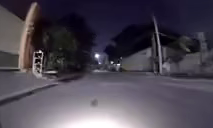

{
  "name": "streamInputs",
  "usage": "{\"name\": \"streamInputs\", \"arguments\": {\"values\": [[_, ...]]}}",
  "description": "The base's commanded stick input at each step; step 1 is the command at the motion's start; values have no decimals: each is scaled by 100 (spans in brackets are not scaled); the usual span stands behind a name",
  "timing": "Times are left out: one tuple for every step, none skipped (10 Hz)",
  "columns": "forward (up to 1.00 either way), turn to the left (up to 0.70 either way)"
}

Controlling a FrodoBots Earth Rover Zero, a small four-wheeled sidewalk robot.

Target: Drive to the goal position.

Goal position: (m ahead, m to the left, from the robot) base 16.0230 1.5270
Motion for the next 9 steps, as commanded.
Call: {"name": "streamInputs", "arguments": {"values": [[100, 0], [100, 0], [100, 0], [100, 0], [100, 0], [100, 0], [100, 0], [100, 0], [100, 0]]}}
